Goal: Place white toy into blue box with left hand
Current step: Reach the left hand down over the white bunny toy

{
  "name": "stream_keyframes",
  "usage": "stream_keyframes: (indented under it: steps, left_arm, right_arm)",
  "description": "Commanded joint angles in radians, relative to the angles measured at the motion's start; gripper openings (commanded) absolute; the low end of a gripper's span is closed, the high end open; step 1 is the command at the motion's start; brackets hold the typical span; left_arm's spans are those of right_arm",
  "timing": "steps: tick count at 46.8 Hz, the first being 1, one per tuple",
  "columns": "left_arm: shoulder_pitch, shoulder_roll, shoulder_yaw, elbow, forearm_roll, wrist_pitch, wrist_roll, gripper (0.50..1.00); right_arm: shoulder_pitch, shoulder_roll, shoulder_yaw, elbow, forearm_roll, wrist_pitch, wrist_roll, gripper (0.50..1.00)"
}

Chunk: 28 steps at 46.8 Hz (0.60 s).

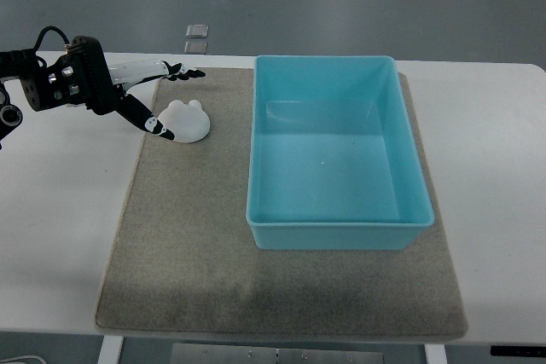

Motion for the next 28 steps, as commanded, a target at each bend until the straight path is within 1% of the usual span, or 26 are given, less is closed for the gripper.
stream_keyframes:
  steps: [1, 3, 9, 12, 19, 24, 28]
  left_arm:
    - [0.001, -0.001, 0.003, 0.003, 0.055, 0.030, 0.002, 0.945]
    - [0.003, -0.001, 0.015, 0.003, 0.066, 0.050, 0.002, 0.943]
    - [0.001, -0.001, 0.057, 0.005, 0.070, 0.096, 0.002, 0.902]
    - [0.001, 0.000, 0.072, 0.003, 0.070, 0.110, 0.000, 0.902]
    - [0.003, -0.001, 0.083, 0.005, 0.070, 0.126, 0.002, 0.896]
    - [0.001, -0.003, 0.083, 0.005, 0.072, 0.126, 0.000, 0.866]
    - [0.003, -0.005, 0.084, 0.008, 0.073, 0.131, 0.000, 0.861]
  right_arm:
    - [0.000, 0.000, 0.000, 0.000, 0.000, 0.000, 0.000, 0.936]
    - [0.000, 0.000, 0.000, 0.000, 0.000, 0.000, 0.000, 0.936]
    - [0.000, 0.000, 0.000, 0.000, 0.000, 0.000, 0.000, 0.936]
    - [0.000, 0.000, 0.001, 0.000, 0.000, 0.000, 0.000, 0.936]
    - [0.000, 0.000, 0.000, 0.000, 0.000, 0.000, 0.000, 0.936]
    - [0.000, 0.000, 0.000, 0.000, 0.000, 0.000, 0.000, 0.936]
    - [0.000, 0.000, 0.000, 0.000, 0.000, 0.000, 0.000, 0.936]
